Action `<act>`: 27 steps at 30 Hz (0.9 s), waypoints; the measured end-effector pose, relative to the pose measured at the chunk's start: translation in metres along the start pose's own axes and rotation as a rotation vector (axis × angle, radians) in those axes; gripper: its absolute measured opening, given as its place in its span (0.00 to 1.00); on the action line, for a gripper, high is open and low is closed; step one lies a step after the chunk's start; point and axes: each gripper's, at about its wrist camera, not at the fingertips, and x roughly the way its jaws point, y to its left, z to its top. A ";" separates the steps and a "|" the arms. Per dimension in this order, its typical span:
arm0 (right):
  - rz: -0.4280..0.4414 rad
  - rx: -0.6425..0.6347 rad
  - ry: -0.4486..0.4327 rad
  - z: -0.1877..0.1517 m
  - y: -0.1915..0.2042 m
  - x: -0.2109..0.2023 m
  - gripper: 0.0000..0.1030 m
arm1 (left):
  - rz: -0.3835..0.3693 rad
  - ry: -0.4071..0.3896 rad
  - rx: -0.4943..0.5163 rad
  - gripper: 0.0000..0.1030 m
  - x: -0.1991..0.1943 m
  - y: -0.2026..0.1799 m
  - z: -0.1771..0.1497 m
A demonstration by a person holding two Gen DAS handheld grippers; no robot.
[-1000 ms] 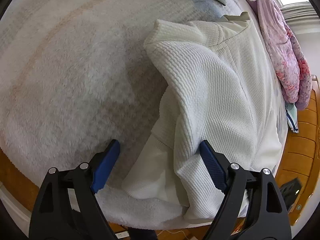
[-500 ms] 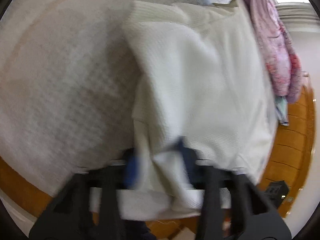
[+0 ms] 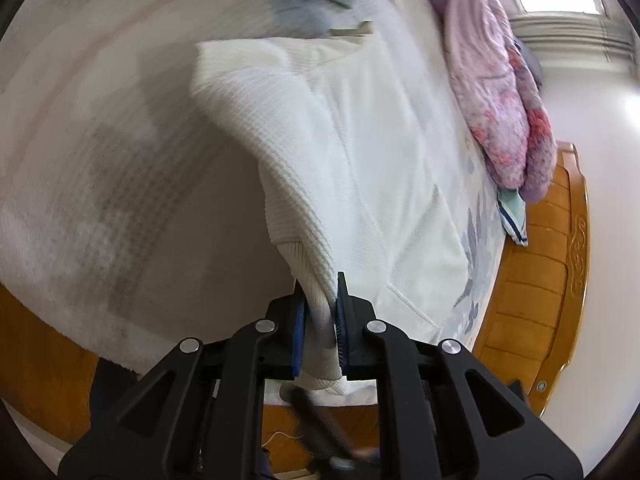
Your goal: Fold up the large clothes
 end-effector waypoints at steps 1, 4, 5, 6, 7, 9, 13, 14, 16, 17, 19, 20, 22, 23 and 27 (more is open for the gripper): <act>-0.015 -0.016 -0.002 0.002 0.001 0.006 0.72 | 0.002 -0.004 0.014 0.12 -0.001 -0.005 -0.001; -0.054 0.001 -0.013 0.013 -0.005 0.024 0.72 | 0.036 -0.008 0.056 0.11 0.001 -0.016 -0.002; -0.051 0.013 -0.013 0.016 -0.009 0.026 0.66 | 0.040 -0.007 0.067 0.11 0.001 -0.018 -0.002; -0.045 0.020 -0.014 0.020 -0.012 0.029 0.47 | 0.047 -0.005 0.082 0.11 0.002 -0.021 -0.002; -0.026 0.018 -0.004 0.024 -0.014 0.031 0.31 | 0.040 -0.006 0.102 0.12 0.002 -0.025 -0.002; -0.018 0.051 0.008 0.027 -0.020 0.029 0.18 | 0.025 -0.012 0.131 0.15 -0.001 -0.034 -0.003; 0.157 0.370 -0.044 0.025 -0.073 0.005 0.16 | 0.051 -0.152 0.279 0.42 -0.025 -0.070 -0.018; 0.194 0.457 -0.070 0.023 -0.087 -0.006 0.16 | 0.064 -0.197 0.309 0.59 -0.031 -0.079 -0.023; 0.261 0.632 -0.142 0.014 -0.118 -0.032 0.16 | 0.046 -0.245 0.366 0.59 -0.041 -0.097 -0.033; 0.295 0.703 -0.169 0.009 -0.130 -0.041 0.16 | 0.028 -0.244 0.401 0.59 -0.042 -0.109 -0.038; 0.383 0.897 -0.248 -0.012 -0.164 -0.067 0.16 | -0.044 -0.178 0.487 0.59 -0.036 -0.132 -0.047; 0.397 0.939 -0.280 -0.019 -0.174 -0.079 0.15 | -0.056 -0.155 0.547 0.59 -0.030 -0.147 -0.054; 0.426 1.046 -0.384 -0.045 -0.200 -0.112 0.15 | -0.046 -0.141 0.610 0.60 -0.017 -0.165 -0.064; 0.428 1.091 -0.421 -0.056 -0.210 -0.123 0.15 | -0.039 -0.125 0.615 0.61 -0.007 -0.171 -0.067; 0.357 1.298 -0.545 -0.128 -0.249 -0.169 0.15 | 0.005 -0.060 0.532 0.64 0.038 -0.169 -0.068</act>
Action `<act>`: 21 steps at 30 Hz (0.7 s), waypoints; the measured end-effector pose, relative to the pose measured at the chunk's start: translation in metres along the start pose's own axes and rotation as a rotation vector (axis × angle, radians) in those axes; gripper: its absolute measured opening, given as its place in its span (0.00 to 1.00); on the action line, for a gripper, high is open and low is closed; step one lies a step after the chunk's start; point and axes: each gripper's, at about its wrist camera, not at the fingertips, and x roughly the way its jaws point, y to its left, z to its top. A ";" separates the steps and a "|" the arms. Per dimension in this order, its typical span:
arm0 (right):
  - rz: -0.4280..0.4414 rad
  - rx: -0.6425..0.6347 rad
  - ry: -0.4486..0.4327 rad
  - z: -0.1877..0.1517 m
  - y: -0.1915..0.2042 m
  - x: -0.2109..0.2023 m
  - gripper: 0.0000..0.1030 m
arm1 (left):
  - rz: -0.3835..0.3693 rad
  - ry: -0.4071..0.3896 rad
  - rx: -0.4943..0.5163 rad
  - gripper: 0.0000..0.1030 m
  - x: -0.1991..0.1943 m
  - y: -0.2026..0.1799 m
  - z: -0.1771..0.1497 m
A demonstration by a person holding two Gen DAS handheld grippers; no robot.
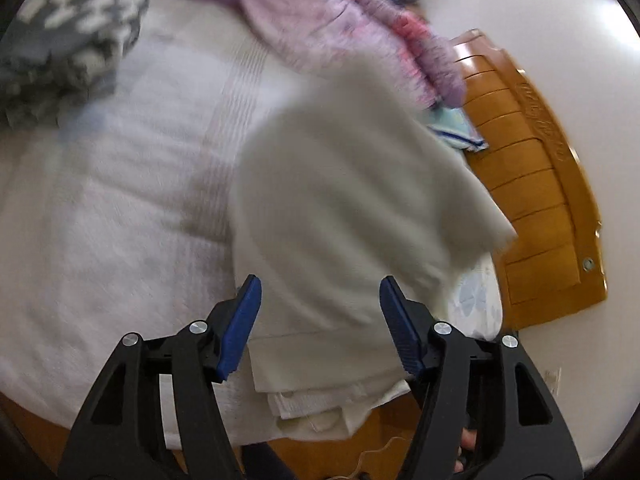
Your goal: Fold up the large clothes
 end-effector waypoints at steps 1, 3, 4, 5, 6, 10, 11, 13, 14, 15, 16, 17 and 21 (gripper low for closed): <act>-0.047 0.013 -0.032 0.004 -0.013 -0.016 0.15 | 0.014 0.011 -0.009 0.67 0.012 0.000 -0.001; -0.124 0.032 -0.057 0.009 -0.038 -0.034 0.15 | 0.068 0.051 -0.014 0.70 0.043 0.003 -0.008; -0.197 0.031 -0.072 0.011 -0.051 -0.040 0.16 | 0.078 0.075 -0.017 0.72 0.054 0.005 -0.011; -0.242 0.028 -0.076 0.012 -0.059 -0.041 0.16 | 0.108 0.118 -0.018 0.73 0.072 0.008 -0.017; -0.278 0.029 -0.072 0.016 -0.071 -0.042 0.17 | 0.130 0.143 -0.013 0.73 0.083 0.009 -0.022; -0.391 0.007 -0.005 0.024 -0.083 -0.033 0.36 | 0.178 0.236 -0.070 0.73 0.118 0.025 -0.047; -0.414 -0.009 0.001 0.027 -0.080 -0.035 0.41 | 0.172 0.242 -0.105 0.74 0.120 0.033 -0.053; -0.491 -0.064 -0.015 0.032 -0.072 -0.044 0.73 | 0.181 0.248 -0.155 0.76 0.123 0.044 -0.061; -0.522 -0.090 -0.024 0.034 -0.071 -0.043 0.74 | 0.171 0.253 -0.188 0.77 0.123 0.051 -0.068; -0.532 -0.111 -0.016 0.038 -0.073 -0.044 0.74 | 0.167 0.251 -0.207 0.78 0.123 0.054 -0.070; -0.528 -0.120 -0.004 0.040 -0.074 -0.045 0.74 | 0.163 0.246 -0.217 0.78 0.123 0.057 -0.072; -0.515 -0.119 0.011 0.047 -0.079 -0.042 0.75 | 0.162 0.241 -0.223 0.78 0.124 0.057 -0.072; -0.395 -0.025 0.117 0.057 -0.108 -0.030 0.82 | 0.091 0.272 -0.258 0.78 0.133 0.059 -0.080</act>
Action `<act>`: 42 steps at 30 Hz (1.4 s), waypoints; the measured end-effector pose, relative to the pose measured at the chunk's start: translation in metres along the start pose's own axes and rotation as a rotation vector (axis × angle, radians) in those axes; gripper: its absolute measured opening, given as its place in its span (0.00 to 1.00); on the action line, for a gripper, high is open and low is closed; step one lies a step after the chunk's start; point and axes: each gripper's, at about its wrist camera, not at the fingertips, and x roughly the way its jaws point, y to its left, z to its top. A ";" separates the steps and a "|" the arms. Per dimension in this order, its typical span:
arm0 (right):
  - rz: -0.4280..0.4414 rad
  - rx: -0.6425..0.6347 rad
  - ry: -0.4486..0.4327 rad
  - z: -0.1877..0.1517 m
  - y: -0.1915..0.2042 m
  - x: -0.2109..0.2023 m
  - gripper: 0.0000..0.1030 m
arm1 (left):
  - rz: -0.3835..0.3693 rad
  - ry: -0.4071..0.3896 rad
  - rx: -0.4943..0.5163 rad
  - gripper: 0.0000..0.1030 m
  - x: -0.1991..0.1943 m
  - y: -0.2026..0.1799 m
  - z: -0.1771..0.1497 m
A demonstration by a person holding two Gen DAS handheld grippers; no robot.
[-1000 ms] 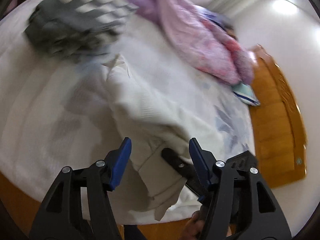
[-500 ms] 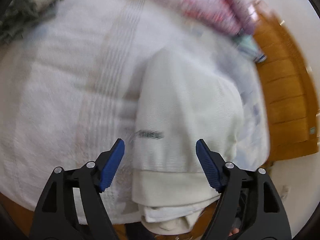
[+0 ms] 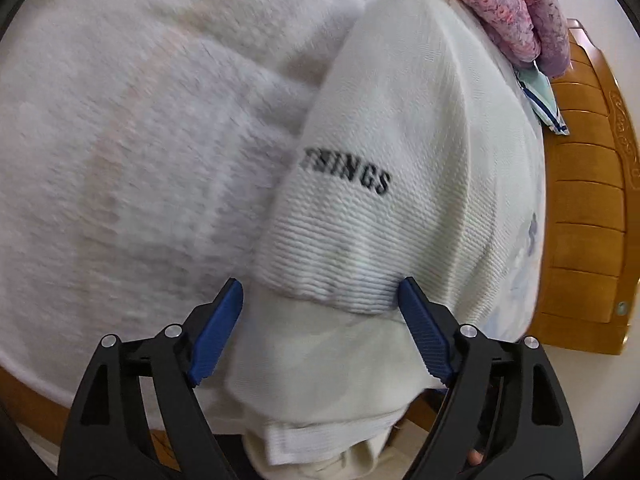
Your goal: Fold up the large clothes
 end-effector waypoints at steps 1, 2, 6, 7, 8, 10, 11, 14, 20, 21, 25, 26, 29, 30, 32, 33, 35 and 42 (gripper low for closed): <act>0.011 -0.001 0.013 0.002 -0.001 0.003 0.87 | 0.010 0.001 0.011 0.78 0.002 -0.003 -0.003; 0.020 0.003 0.023 0.006 -0.002 0.008 0.88 | 0.020 -0.006 0.022 0.79 0.004 -0.005 -0.004; 0.081 0.005 0.059 0.010 0.005 0.016 0.86 | -0.014 0.011 -0.055 0.82 0.009 0.012 -0.007; 0.132 0.022 0.085 0.010 0.006 0.019 0.86 | -0.014 0.012 -0.060 0.82 0.010 0.010 -0.007; 0.133 0.019 0.097 0.011 0.008 0.020 0.86 | -0.010 0.009 -0.058 0.82 0.008 0.011 -0.009; 0.108 0.011 0.095 0.013 0.009 0.034 0.87 | -0.004 -0.003 -0.087 0.82 0.007 0.016 -0.013; 0.143 0.057 0.081 0.017 0.003 0.037 0.88 | -0.008 -0.005 -0.137 0.83 0.008 0.020 -0.015; 0.233 0.153 0.071 0.022 -0.006 0.040 0.89 | 0.026 -0.013 -0.159 0.79 0.010 0.011 -0.021; 0.263 0.218 0.185 0.032 0.004 0.059 0.55 | 0.054 0.029 -0.169 0.40 0.001 -0.009 -0.017; 0.275 0.239 0.193 0.033 0.006 0.062 0.38 | 0.058 0.040 -0.165 0.30 -0.005 -0.012 -0.017; 0.252 0.167 0.188 0.041 0.040 0.040 0.26 | 0.001 0.052 -0.195 0.25 -0.035 -0.032 -0.010; 0.250 0.140 0.189 0.042 0.051 0.032 0.25 | -0.006 0.044 -0.181 0.25 -0.046 -0.039 -0.008; 0.237 0.030 0.180 0.050 0.101 0.007 0.25 | -0.010 0.010 -0.112 0.24 -0.084 -0.067 -0.005; 0.237 -0.021 0.171 0.055 0.124 -0.003 0.25 | -0.031 -0.010 -0.092 0.24 -0.103 -0.078 -0.002; 0.254 -0.087 0.162 0.064 0.160 -0.017 0.24 | -0.061 -0.039 -0.061 0.24 -0.129 -0.096 0.002; 0.254 -0.126 0.158 0.066 0.182 -0.024 0.24 | -0.077 -0.059 -0.039 0.24 -0.147 -0.107 0.007; 0.268 -0.173 0.153 0.067 0.215 -0.031 0.25 | -0.090 -0.084 -0.003 0.24 -0.177 -0.114 0.014; 0.309 -0.263 0.140 0.024 0.312 -0.028 0.25 | -0.146 -0.155 0.082 0.24 -0.277 -0.101 0.048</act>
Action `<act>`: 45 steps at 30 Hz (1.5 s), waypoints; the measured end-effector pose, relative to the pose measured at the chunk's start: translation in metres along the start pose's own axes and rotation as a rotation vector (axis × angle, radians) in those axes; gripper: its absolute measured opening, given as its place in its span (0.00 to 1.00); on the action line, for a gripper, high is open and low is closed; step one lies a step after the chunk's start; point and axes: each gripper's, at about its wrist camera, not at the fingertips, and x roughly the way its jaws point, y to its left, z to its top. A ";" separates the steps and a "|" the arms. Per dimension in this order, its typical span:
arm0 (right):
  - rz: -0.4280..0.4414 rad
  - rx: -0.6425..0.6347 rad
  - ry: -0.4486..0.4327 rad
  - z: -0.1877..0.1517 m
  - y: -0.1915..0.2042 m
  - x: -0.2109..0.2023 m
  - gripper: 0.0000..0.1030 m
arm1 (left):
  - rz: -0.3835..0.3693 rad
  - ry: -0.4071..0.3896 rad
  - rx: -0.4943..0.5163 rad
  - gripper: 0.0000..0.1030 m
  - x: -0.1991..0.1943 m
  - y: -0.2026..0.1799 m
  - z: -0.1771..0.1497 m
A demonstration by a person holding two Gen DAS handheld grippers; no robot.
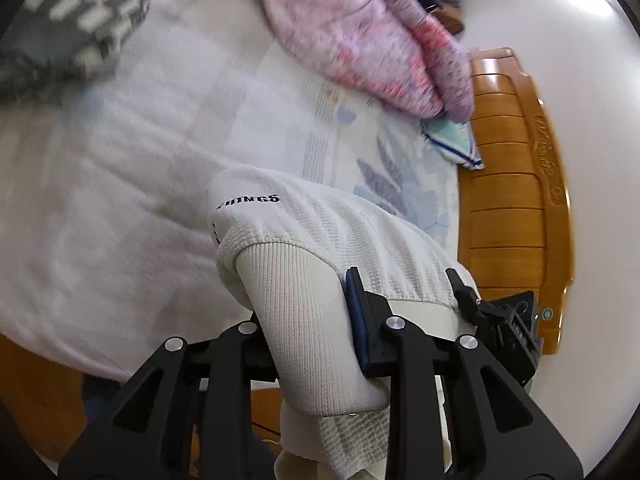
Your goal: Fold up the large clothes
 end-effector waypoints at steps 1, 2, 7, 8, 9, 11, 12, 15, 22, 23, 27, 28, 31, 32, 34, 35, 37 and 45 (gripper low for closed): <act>0.009 -0.012 -0.002 -0.007 0.014 0.011 0.25 | -0.001 -0.016 0.020 0.24 -0.016 0.005 0.007; 0.020 -0.024 -0.002 -0.011 0.028 0.023 0.25 | -0.004 -0.032 0.033 0.24 -0.025 0.005 0.015; 0.077 -0.107 0.008 -0.028 0.107 0.094 0.25 | -0.016 -0.117 0.080 0.24 -0.104 0.037 0.073; 0.091 -0.122 0.013 -0.029 0.120 0.110 0.25 | -0.013 -0.138 0.087 0.24 -0.120 0.043 0.084; 0.111 -0.146 0.020 -0.028 0.137 0.133 0.25 | -0.011 -0.168 0.096 0.24 -0.137 0.052 0.100; 0.135 -0.177 0.031 -0.027 0.161 0.167 0.25 | -0.002 -0.213 0.102 0.24 -0.164 0.067 0.130; 0.145 -0.202 0.035 -0.024 0.180 0.191 0.25 | 0.008 -0.239 0.114 0.24 -0.179 0.074 0.149; 0.207 -0.273 0.028 -0.014 0.230 0.251 0.25 | 0.032 -0.339 0.158 0.24 -0.221 0.092 0.202; 0.284 -0.367 0.033 0.006 0.262 0.393 0.25 | 0.171 -0.500 0.299 0.25 -0.246 0.152 0.295; 0.232 -0.362 0.057 0.004 0.249 0.416 0.28 | 0.210 -0.493 0.287 0.27 -0.236 0.165 0.302; -0.112 -0.204 0.215 -0.002 0.163 0.513 0.38 | 0.530 -0.284 0.195 0.32 -0.139 0.256 0.319; -0.201 -0.133 0.265 -0.006 0.134 0.532 0.38 | 0.586 -0.208 0.124 0.36 -0.117 0.284 0.317; -0.240 -0.053 0.297 -0.018 0.098 0.548 0.45 | 0.575 -0.253 -0.051 0.72 -0.109 0.337 0.301; -0.220 -0.074 0.284 -0.021 0.097 0.547 0.46 | 0.572 -0.281 -0.120 0.93 -0.116 0.349 0.295; -0.248 -0.098 0.290 -0.025 0.096 0.549 0.47 | 0.488 -0.289 -0.201 0.95 -0.121 0.365 0.289; -0.275 -0.117 0.296 -0.028 0.094 0.548 0.48 | 0.452 -0.292 -0.231 0.95 -0.121 0.370 0.285; -0.330 -0.168 0.292 -0.028 0.099 0.548 0.50 | 0.459 -0.288 -0.232 0.95 -0.120 0.367 0.279; -0.449 -0.401 0.311 -0.060 0.147 0.525 0.53 | 0.621 -0.325 -0.082 0.95 -0.142 0.308 0.255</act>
